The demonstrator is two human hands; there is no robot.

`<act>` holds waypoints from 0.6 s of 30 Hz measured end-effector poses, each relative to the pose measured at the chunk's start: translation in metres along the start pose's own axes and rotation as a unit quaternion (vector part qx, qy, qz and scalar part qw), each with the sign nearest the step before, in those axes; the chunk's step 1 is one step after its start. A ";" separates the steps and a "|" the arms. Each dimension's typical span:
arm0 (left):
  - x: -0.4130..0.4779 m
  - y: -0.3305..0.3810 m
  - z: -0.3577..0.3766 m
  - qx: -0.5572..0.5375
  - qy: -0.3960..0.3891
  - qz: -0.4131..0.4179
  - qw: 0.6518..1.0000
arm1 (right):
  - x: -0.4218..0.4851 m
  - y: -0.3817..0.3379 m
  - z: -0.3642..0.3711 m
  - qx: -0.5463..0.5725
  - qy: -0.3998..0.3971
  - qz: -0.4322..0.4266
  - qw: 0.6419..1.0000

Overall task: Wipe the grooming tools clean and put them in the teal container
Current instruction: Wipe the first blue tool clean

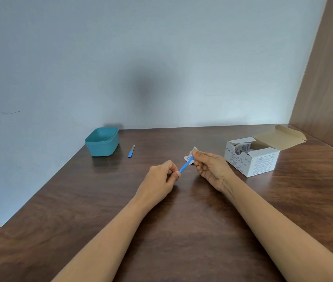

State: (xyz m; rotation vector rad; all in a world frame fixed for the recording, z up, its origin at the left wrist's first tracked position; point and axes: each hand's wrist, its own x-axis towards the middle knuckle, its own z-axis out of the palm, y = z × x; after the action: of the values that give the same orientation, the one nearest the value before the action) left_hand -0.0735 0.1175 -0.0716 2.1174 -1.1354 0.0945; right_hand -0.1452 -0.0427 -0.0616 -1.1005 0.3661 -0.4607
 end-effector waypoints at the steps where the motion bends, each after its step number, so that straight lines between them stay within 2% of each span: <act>1: 0.000 0.000 0.000 0.000 -0.001 0.000 1.000 | 0.000 0.000 0.000 0.001 0.000 0.000 1.000; 18: -0.002 0.001 -0.001 -0.007 0.000 0.000 1.000 | 0.002 0.002 0.000 0.005 0.020 0.002 1.000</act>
State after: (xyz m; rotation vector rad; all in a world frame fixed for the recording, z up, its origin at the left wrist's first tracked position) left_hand -0.0753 0.1186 -0.0712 2.1052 -1.1324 0.0867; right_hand -0.1433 -0.0430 -0.0632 -1.0810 0.3999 -0.4801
